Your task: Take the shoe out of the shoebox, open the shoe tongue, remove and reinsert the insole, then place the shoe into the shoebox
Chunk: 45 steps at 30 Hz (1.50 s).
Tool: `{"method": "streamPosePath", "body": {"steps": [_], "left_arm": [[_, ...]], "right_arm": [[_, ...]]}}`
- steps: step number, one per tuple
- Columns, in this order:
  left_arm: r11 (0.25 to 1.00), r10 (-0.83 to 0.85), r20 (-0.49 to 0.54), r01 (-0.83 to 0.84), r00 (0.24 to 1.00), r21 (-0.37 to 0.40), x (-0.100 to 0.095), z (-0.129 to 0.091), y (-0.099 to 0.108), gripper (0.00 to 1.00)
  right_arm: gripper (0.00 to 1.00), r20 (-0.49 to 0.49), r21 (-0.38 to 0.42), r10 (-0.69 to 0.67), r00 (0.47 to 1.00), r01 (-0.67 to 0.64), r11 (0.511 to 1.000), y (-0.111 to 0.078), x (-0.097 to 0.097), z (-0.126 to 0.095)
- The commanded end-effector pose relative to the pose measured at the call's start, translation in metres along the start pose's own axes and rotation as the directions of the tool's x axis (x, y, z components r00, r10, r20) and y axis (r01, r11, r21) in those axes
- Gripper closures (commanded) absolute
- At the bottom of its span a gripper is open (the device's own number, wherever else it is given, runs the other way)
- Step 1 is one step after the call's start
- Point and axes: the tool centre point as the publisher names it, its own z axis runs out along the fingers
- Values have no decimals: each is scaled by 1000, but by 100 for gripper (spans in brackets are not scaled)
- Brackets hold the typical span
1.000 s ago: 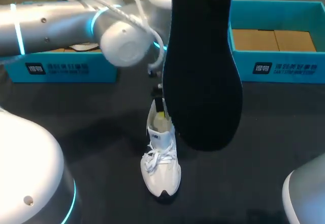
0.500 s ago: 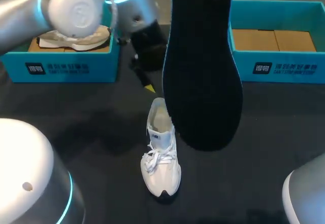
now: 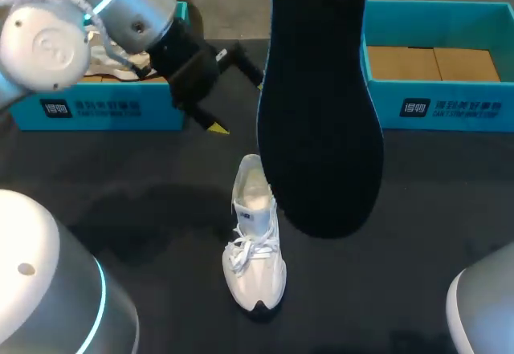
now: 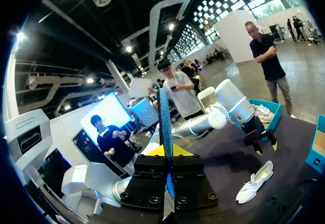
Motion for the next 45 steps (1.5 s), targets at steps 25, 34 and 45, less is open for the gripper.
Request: {"method": "streamPosePath", "body": {"steps": [25, 34, 45], "left_arm": [[955, 252, 506, -296, 825, 7, 10, 11, 16, 0], [919, 346, 634, -386, 691, -81, 5, -5, 20, 0], [907, 385, 723, -379, 574, -183, -14, -12, 25, 0]], "right_arm": [[100, 2, 3, 2, 1000, -2, 1000, 2, 1, 1], [100, 2, 3, 2, 1000, -2, 1000, 2, 1, 1], [100, 2, 3, 2, 1000, -2, 1000, 2, 1, 1]]}}
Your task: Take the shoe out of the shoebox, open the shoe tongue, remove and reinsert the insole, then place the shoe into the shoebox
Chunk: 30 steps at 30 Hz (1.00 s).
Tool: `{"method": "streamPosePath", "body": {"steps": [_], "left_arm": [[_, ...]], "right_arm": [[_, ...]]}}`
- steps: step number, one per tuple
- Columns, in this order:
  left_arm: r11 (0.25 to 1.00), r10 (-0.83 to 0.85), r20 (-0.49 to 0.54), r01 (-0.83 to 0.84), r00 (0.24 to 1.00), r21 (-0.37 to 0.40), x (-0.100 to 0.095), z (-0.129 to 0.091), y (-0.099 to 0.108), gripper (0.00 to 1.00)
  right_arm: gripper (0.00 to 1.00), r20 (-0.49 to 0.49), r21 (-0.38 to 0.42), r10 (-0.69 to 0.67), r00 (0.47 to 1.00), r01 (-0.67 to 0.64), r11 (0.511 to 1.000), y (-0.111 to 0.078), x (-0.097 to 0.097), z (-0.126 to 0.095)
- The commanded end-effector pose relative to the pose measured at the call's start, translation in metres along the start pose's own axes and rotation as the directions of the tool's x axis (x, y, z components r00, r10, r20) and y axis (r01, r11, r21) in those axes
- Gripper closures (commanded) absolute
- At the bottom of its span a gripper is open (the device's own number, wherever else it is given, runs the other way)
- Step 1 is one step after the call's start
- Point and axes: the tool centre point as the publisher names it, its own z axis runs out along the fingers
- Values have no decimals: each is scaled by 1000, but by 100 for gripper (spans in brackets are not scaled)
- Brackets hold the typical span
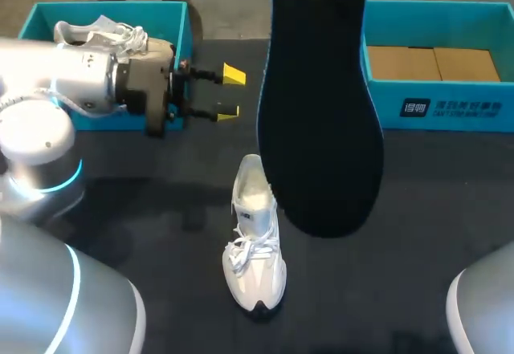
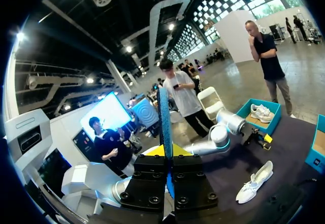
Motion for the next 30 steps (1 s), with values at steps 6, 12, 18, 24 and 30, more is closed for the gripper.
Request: {"method": "streamPosePath", "body": {"steps": [6, 12, 18, 24, 30], "left_arm": [[999, -41, 108, 43, 993, -16, -12, 7, 4, 0], [999, -44, 90, 45, 995, -8, -21, 6, 8, 0], [998, -64, 72, 63, 995, 16, -23, 5, 8, 0], [998, -64, 72, 63, 995, 16, -23, 5, 8, 0], [998, -64, 72, 63, 995, 16, -23, 5, 8, 0]], "right_arm": [[100, 2, 3, 2, 1000, -2, 1000, 2, 1, 1], [100, 2, 3, 2, 1000, -2, 1000, 2, 1, 1], [100, 2, 3, 2, 1000, -2, 1000, 2, 1, 1], [100, 2, 3, 2, 1000, -2, 1000, 2, 1, 1], [100, -17, 13, 22, 1000, -22, 1000, 7, -6, 4]]}}
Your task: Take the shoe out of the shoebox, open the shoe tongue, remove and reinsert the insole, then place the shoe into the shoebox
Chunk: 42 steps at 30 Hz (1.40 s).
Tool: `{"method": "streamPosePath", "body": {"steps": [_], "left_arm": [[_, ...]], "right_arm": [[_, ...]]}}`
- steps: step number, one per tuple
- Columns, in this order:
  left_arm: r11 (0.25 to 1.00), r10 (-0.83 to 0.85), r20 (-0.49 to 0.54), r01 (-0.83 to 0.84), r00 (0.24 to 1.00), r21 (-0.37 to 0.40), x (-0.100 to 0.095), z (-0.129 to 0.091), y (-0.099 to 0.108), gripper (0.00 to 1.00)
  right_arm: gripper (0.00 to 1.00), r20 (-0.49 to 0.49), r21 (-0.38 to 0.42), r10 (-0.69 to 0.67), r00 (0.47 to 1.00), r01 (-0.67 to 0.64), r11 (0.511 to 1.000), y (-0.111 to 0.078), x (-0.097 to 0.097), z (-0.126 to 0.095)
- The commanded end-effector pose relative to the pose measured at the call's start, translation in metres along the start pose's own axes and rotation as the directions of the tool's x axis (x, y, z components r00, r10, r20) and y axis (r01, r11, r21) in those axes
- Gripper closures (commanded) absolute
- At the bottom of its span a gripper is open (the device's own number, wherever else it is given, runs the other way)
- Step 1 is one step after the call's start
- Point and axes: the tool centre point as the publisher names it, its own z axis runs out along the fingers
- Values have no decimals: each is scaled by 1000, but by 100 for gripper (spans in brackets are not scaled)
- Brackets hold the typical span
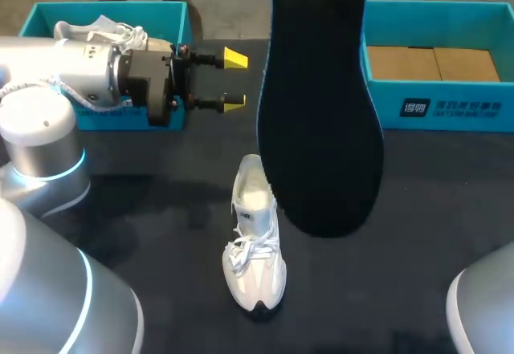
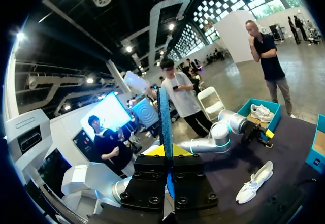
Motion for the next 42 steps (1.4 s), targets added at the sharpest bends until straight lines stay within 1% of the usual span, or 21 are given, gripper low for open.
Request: {"method": "streamPosePath", "body": {"steps": [1, 3, 5, 6, 7, 8, 10, 12, 13, 14, 21, 25, 26, 40, 41, 42], "left_arm": [[1000, 2, 0, -2, 1000, -3, 0, 1, -1, 0], [1000, 2, 0, -2, 1000, -3, 0, 1, -1, 0], [1000, 2, 0, -2, 1000, -3, 0, 1, -1, 0], [1000, 2, 0, -2, 1000, -3, 0, 1, -1, 0], [1000, 2, 0, -2, 1000, -3, 0, 1, -1, 0], [1000, 2, 0, -2, 1000, -3, 0, 1, -1, 0], [1000, 2, 0, -2, 1000, -3, 0, 1, -1, 0], [1000, 2, 0, -2, 1000, -3, 0, 1, -1, 0], [1000, 2, 0, -2, 1000, -3, 0, 1, -1, 0], [1000, 2, 0, -2, 1000, -3, 0, 1, -1, 0], [1000, 2, 0, -2, 1000, -3, 0, 1, -1, 0], [1000, 2, 0, -2, 1000, -3, 0, 1, -1, 0], [1000, 2, 0, -2, 1000, -3, 0, 1, -1, 0], [1000, 2, 0, -2, 1000, -3, 0, 1, -1, 0], [1000, 2, 0, -2, 1000, -3, 0, 1, -1, 0], [1000, 2, 0, -2, 1000, -3, 0, 1, -1, 0]], "right_arm": [[100, -30, 19, 36, 999, -35, 999, 12, -13, 8], [100, -58, 50, 73, 996, -70, 996, 17, -29, 15], [100, -75, 62, 101, 992, -97, 993, 19, -44, 20], [100, -88, 64, 115, 989, -109, 992, 19, -49, 22], [100, -88, 64, 115, 989, -109, 992, 19, -49, 22], [100, -96, 89, 139, 986, -130, 987, 20, -65, 27], [100, -94, 111, 151, 984, -140, 984, 22, -77, 32], [100, -102, 109, 156, 983, -144, 984, 25, -88, 34], [100, -102, 109, 156, 983, -144, 984, 25, -88, 34], [100, -107, 110, 165, 980, -154, 982, 28, -101, 35], [100, -107, 116, 201, 974, -189, 975, 34, -140, 34], [100, -115, 101, 234, 965, -223, 970, 37, -164, 30], [100, -131, 96, 246, 960, -234, 967, 38, -170, 29], [100, -131, 96, 246, 960, -234, 967, 38, -170, 29], [100, -131, 90, 261, 956, -250, 964, 38, -177, 30], [100, -106, 88, 276, 955, -267, 960, 38, -185, 31]]}}
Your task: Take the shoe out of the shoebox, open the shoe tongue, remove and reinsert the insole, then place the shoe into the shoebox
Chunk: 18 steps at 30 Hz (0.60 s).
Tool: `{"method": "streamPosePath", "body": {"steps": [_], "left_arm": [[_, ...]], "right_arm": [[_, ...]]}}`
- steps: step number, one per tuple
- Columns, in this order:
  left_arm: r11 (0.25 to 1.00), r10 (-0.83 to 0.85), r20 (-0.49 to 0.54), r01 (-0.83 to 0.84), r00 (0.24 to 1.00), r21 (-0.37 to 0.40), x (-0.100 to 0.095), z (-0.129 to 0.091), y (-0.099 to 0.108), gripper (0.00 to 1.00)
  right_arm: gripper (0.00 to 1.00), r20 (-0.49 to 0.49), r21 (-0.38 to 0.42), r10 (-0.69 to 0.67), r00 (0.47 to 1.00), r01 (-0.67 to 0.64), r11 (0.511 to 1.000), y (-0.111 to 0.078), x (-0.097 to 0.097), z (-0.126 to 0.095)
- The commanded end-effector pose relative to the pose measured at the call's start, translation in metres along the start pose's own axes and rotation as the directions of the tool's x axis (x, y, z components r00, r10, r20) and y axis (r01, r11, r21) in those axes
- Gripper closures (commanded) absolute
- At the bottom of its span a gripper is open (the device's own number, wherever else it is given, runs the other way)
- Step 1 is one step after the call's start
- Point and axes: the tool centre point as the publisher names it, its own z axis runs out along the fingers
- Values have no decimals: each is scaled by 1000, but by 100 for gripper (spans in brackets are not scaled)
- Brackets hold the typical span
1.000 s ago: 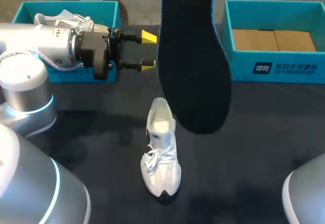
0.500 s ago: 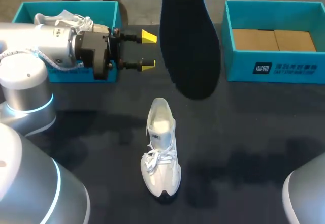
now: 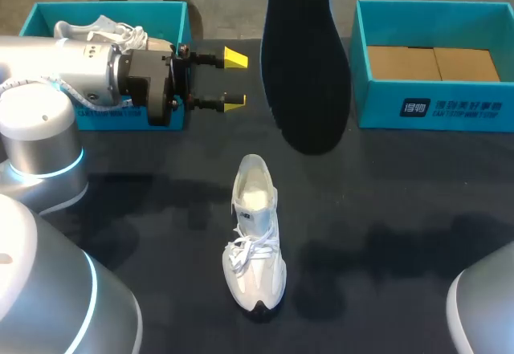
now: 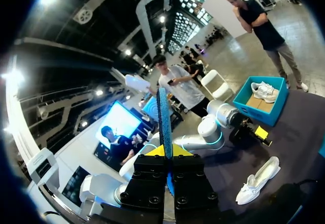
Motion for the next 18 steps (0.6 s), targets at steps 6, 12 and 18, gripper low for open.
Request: {"method": "streamPosePath", "body": {"steps": [6, 12, 18], "left_arm": [[1000, 2, 2, -2, 1000, -4, 1, 1, -1, 0], [1000, 2, 2, -2, 1000, -4, 1, 1, -1, 0], [1000, 2, 2, -2, 1000, -4, 1, 1, -1, 0]], "right_arm": [[100, -13, -10, 106, 994, -106, 994, 18, -53, -5], [100, -45, 14, 209, 977, -209, 978, 27, -104, -14], [100, -102, -15, 288, 952, -291, 957, 31, -149, -15]]}}
